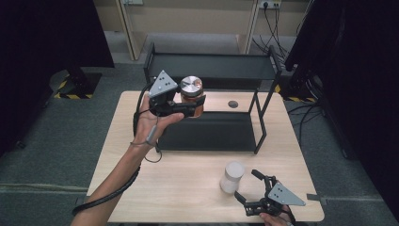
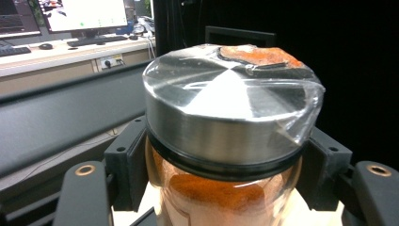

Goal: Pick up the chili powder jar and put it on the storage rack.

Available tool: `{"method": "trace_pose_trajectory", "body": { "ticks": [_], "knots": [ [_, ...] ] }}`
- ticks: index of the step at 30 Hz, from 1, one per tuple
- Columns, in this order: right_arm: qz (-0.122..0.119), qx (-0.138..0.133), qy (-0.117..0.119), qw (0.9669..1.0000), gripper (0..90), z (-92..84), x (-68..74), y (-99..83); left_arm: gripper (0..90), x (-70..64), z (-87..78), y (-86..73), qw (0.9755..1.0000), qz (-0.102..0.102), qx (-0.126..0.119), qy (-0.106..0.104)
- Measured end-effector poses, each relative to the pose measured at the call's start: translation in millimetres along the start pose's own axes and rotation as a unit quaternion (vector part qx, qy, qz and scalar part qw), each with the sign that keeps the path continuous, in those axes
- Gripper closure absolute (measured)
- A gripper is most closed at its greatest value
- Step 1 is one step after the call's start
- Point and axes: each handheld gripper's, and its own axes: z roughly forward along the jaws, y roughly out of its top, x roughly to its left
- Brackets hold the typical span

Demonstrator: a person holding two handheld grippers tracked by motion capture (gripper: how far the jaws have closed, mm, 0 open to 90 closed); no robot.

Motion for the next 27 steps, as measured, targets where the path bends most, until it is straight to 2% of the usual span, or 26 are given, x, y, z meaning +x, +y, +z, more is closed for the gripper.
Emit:
{"method": "trace_pose_trajectory", "body": {
  "ticks": [8, 16, 27],
  "knots": [
    [0.001, -0.001, 0.001, 1.0000, 0.3, 0.0, -0.2, -0.2, 30.6, 3.5, 3.3, 21.7, 0.9999, -0.010, -0.001, 0.010],
    [0.001, 0.000, 0.002, 1.0000, 0.3, 0.3, -0.5, -0.2, 30.6, 4.7, 9.0, 41.8, 0.9995, -0.004, 0.000, 0.030],
    [0.003, 0.000, 0.003, 1.0000, 0.2, 0.1, -0.5, -0.2, 30.6, 10.5, 21.3, 59.3, 0.9988, -0.008, 0.008, 0.048]
  ]
}}
